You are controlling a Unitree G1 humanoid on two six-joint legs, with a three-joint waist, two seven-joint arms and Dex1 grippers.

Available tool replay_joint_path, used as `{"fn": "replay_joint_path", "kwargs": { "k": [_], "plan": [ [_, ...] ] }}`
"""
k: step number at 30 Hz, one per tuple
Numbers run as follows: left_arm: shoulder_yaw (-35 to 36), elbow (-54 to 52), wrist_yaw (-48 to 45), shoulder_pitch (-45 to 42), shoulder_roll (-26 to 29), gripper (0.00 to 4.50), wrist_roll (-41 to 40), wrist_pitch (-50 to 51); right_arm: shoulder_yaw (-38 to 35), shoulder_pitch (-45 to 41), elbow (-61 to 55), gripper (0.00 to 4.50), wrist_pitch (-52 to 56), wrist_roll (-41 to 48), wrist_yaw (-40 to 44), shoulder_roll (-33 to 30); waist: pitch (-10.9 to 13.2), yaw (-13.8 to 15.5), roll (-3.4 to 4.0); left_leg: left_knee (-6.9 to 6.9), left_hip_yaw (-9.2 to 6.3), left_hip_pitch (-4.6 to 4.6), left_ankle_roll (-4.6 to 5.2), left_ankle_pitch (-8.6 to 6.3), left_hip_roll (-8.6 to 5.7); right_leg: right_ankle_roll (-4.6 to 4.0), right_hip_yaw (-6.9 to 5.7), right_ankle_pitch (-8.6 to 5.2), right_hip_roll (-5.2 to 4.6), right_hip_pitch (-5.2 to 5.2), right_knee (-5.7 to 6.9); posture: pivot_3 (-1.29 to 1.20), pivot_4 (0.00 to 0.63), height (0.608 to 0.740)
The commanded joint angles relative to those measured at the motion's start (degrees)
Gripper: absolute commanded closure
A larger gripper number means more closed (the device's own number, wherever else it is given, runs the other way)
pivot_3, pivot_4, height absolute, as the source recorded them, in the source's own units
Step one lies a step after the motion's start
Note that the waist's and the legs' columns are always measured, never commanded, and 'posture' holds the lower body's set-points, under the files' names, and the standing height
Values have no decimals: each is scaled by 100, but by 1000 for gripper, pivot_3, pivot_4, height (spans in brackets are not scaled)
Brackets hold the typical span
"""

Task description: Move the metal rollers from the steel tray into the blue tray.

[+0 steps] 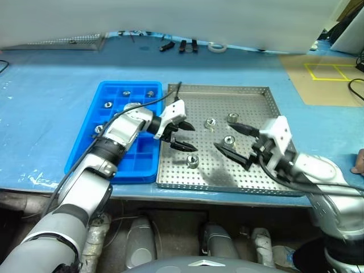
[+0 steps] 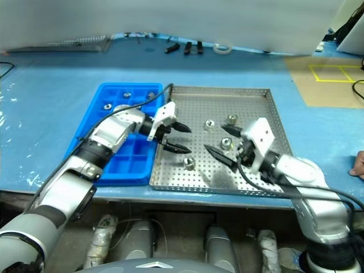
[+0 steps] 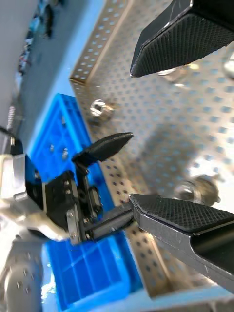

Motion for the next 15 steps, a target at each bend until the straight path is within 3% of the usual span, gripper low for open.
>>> {"fn": "replay_joint_path", "kwargs": {
  "k": [1,6,15],
  "plan": [
    [-173,703,-457,-421,-162,156,336,-772,-413,525,-843,464,283,333,-259,-59,1,-99,-1,-3,3,26,4,-3,0,-4,1,-3,-1,28,-19,-382,150,740],
    [-329,1763,-610,-805,-463,156,872,-1596,-420,1419,-1598,464,427,420,-660,42,2,-268,-3,-17,26,97,46,-28,-14,4,9,-19,-23,114,-78,-444,150,740],
    [-426,2654,-909,-931,-486,156,1540,-2532,-324,2016,-1936,464,310,359,-880,-1,3,-439,-5,-44,35,107,63,-38,-41,1,17,-21,-49,115,-90,-475,150,740]
  ]
}}
